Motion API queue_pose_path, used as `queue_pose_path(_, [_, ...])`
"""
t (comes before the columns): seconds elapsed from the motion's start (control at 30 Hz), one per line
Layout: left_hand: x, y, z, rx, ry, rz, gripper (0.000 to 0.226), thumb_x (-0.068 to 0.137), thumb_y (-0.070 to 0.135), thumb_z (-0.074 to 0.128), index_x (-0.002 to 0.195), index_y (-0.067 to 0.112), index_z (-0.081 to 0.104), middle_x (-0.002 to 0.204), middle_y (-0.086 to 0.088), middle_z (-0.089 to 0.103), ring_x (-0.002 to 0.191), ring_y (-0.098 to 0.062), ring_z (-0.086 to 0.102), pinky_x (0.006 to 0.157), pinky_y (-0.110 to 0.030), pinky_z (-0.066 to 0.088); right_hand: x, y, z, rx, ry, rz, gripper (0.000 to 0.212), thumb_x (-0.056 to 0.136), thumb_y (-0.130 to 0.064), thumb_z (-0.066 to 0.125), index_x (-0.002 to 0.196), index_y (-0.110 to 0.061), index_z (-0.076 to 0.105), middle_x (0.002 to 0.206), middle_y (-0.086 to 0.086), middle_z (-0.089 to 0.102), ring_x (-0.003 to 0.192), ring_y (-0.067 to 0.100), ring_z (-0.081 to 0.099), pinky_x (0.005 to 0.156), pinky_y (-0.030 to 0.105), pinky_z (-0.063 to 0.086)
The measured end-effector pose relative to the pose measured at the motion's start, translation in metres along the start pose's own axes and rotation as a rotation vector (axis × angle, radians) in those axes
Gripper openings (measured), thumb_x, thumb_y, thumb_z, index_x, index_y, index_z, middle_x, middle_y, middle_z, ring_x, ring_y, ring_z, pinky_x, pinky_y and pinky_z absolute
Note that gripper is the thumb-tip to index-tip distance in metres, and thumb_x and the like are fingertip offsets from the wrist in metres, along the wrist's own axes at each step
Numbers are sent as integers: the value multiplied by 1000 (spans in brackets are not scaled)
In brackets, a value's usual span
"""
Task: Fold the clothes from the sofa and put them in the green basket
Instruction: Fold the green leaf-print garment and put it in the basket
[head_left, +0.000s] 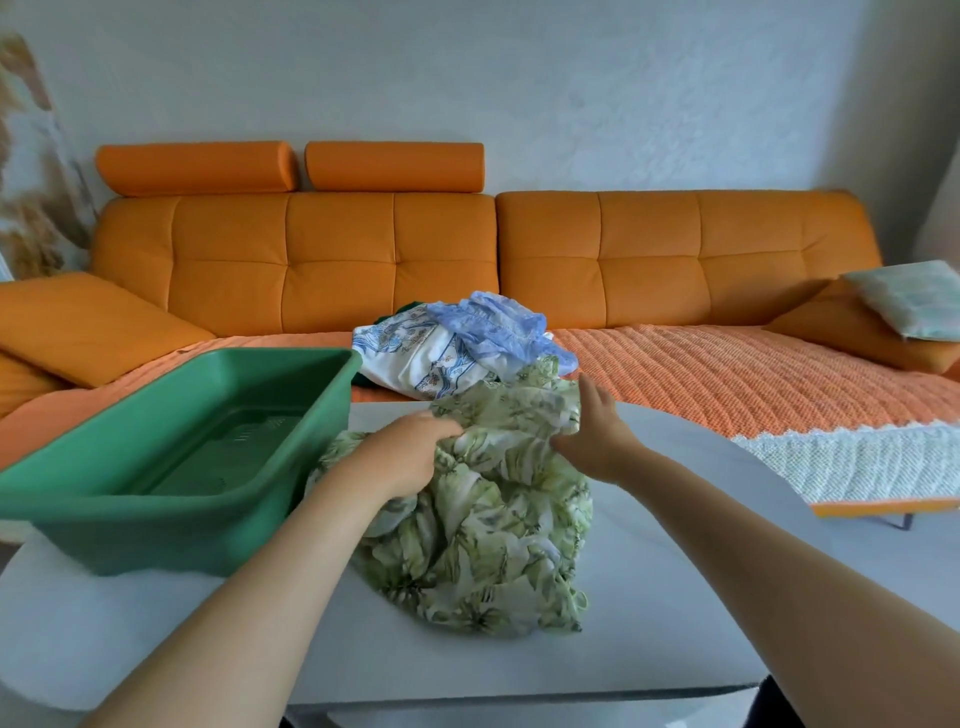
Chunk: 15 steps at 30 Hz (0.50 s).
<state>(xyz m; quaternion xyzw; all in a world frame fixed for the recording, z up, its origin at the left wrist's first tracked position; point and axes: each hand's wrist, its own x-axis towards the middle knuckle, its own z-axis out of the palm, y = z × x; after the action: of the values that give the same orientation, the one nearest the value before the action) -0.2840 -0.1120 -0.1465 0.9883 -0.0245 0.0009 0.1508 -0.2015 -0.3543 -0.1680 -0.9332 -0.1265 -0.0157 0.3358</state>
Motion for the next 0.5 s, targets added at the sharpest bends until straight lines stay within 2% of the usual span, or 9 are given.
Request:
queue_pose_path(0.07, [-4,-5,-2,56,-181,-87,81,88,-11,33,150,42,34,146,-3,48,63,-11,57,45,-23,39,-9,0,6,-93,-43,-132,75,90,-38,64,154,-22,27,158,9,19,134,33,40,99,37,42])
queue_pose_path(0.13, [-10,-9,-5,39,-259,-99,84,85,-8,38,147,47,22,129,-1,51,53,-17,49,43,-28,33,-18,-6,10,-96,-142,-216,53,88,-49,63,135,-28,51,135,6,39,121,28,50,101,42,46])
queue_pose_path(0.17, [-14,-8,-7,19,-256,-77,80,84,-5,41,140,49,22,132,3,47,61,-20,54,47,-32,35,-23,-9,13,-122,-214,-226,50,85,-53,65,129,-31,55,127,2,44,114,25,54,97,41,49])
queue_pose_path(0.23, [-20,-4,-9,-12,-201,13,60,84,8,46,124,51,31,135,10,39,92,-21,62,61,-37,47,-30,-13,19,-274,-305,-251,53,83,-49,71,130,-31,55,121,0,50,105,19,56,88,34,50])
queue_pose_path(0.3, [-24,2,-6,-12,-168,47,31,91,41,46,118,54,39,141,11,41,112,-16,54,79,-38,47,-37,-13,23,-393,-337,-269,40,88,-30,68,126,-26,59,115,1,59,100,20,58,80,31,50])
queue_pose_path(0.33, [-26,3,-3,-13,-193,36,34,92,61,42,125,54,39,144,10,44,116,-15,52,84,-38,45,-39,-13,23,-402,-341,-278,30,89,-20,62,119,-23,63,109,1,63,98,22,61,76,31,51])
queue_pose_path(0.37, [-27,0,2,-20,-229,17,51,89,74,39,136,53,35,148,8,44,120,-16,53,89,-37,45,-41,-14,21,-380,-340,-283,25,89,-14,57,112,-21,65,102,2,65,94,24,63,73,31,52])
queue_pose_path(0.43, [-32,-5,8,22,-286,-2,75,87,70,55,150,49,21,155,7,40,126,-17,53,94,-34,47,-42,-20,12,-237,-278,-281,22,89,-11,50,98,-19,68,89,-3,64,82,18,62,70,29,50])
queue_pose_path(0.5, [-38,-7,7,58,-282,34,82,87,44,71,152,50,21,156,10,38,126,-15,53,90,-28,46,-42,-29,-5,-122,-289,-260,21,89,-11,51,72,-19,62,68,-6,54,61,11,50,65,28,44])
